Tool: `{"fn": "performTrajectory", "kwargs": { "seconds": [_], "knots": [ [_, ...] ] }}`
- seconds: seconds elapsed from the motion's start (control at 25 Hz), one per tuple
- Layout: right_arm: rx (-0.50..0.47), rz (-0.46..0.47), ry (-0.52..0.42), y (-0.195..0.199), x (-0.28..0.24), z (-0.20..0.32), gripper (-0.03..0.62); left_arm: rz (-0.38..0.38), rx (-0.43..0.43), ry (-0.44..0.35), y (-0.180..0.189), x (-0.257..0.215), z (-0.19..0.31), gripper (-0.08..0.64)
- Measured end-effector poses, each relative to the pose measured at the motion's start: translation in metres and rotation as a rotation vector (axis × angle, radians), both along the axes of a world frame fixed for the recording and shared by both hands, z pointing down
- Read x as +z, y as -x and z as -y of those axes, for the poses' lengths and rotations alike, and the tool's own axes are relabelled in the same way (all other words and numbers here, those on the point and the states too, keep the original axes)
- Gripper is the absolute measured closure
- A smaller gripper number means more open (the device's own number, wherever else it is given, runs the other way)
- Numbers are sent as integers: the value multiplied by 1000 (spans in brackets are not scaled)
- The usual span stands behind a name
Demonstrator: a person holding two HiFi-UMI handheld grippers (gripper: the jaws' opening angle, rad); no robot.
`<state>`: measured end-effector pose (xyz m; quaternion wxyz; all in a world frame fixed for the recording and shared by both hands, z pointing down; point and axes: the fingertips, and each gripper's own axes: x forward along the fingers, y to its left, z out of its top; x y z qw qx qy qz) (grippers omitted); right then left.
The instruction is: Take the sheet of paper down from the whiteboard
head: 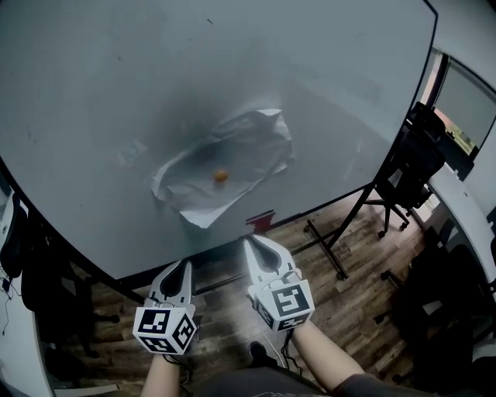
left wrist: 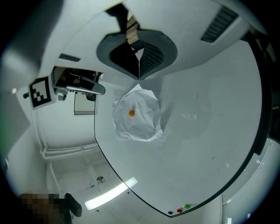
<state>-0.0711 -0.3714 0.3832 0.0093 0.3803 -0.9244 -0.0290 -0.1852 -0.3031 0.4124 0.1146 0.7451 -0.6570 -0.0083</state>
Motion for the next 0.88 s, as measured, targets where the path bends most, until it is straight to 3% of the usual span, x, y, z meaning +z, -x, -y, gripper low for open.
{"fn": "performTrajectory", "kwargs": {
  "seconds": [0.32, 0.52, 0.68, 0.88],
  "knots": [
    [-46, 19, -65, 3, -25, 40, 568, -12, -40, -4, -10, -4, 28, 543],
    [-127, 6, -89, 15, -32, 49, 568, -40, -34, 15, -15, 0, 51, 534],
    [-157, 5, -126, 17, -39, 60, 568, -95, -51, 17, -13, 2, 69, 429],
    [-192, 10, -136, 20, -44, 71, 568, -148, -92, 40, -10, 4, 89, 400]
  ]
}}
